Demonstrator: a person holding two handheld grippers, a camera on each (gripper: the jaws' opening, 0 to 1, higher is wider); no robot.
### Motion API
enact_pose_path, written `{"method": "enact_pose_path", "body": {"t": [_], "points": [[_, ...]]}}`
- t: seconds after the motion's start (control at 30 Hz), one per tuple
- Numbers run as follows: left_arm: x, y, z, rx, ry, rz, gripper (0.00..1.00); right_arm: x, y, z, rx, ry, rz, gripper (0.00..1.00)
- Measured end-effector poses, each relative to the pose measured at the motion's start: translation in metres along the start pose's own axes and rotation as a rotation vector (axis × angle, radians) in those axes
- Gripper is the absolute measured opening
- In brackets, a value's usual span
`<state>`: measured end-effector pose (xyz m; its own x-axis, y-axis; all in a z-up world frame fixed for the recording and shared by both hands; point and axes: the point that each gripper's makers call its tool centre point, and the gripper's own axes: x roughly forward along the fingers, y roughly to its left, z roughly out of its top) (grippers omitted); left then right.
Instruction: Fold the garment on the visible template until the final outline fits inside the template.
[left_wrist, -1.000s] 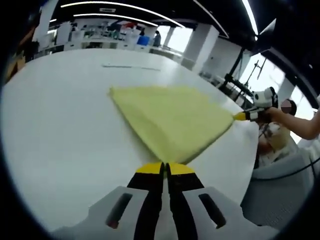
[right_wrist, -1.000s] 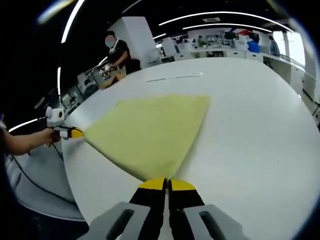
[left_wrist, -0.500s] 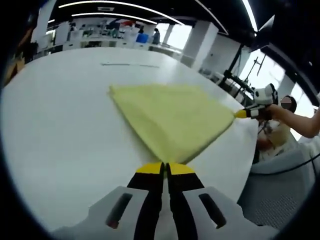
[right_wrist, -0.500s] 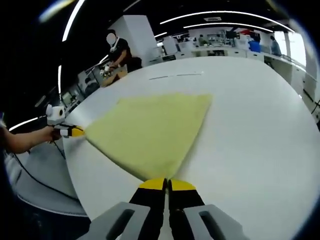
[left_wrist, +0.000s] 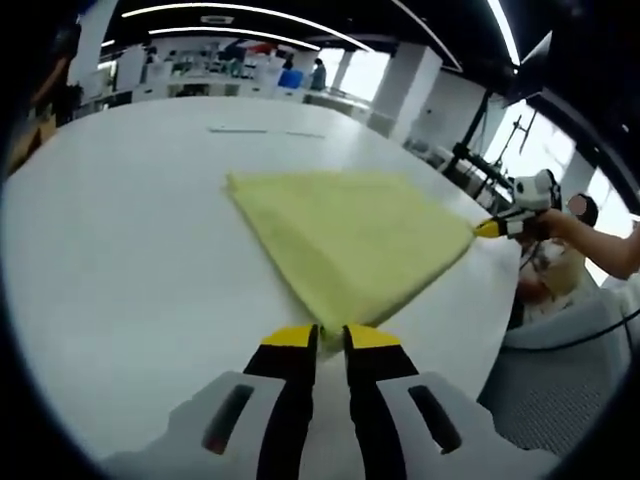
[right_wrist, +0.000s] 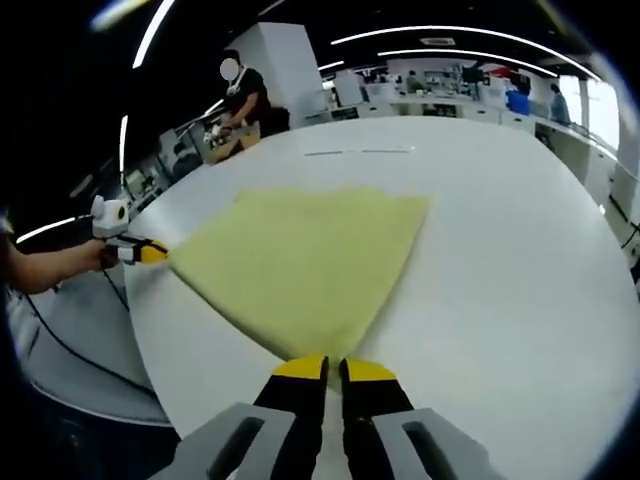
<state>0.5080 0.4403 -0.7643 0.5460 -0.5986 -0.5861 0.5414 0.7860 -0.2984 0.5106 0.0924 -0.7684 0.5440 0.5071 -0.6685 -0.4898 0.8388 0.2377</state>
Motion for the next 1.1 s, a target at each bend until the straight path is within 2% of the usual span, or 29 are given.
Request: {"method": "enact_pose_path", "body": {"t": [0.2,0.5,0.6,0.7,0.83,0.97,1.1], "points": [[-0.004,0.000,0.005,0.039,-0.019,0.013,0.27,-0.005,0.002,0.009,-0.016,-0.035,-0.006,0.31],[-0.011,-0.007,0.019,0.106,-0.062,0.051,0.60,-0.016,0.014,0.026,-0.048,-0.076,-0.003,0.67],[-0.015,-0.009,0.022,0.123,-0.069,0.068,0.71,-0.021,0.018,0.033,-0.065,-0.098,-0.008,0.74],[-0.019,-0.011,0.027,0.117,-0.087,0.071,0.77,-0.027,0.023,0.040,-0.070,-0.119,-0.004,0.78],[-0.024,-0.012,0.036,0.101,-0.118,0.087,0.88,-0.030,0.029,0.042,-0.093,-0.120,-0.006,0.84],[-0.027,-0.013,0.037,0.099,-0.129,0.094,0.93,-0.034,0.038,0.048,-0.122,-0.140,0.002,0.89],[-0.033,-0.017,0.040,0.101,-0.150,0.104,0.98,-0.038,0.048,0.056,-0.128,-0.179,0.015,0.99]]}}
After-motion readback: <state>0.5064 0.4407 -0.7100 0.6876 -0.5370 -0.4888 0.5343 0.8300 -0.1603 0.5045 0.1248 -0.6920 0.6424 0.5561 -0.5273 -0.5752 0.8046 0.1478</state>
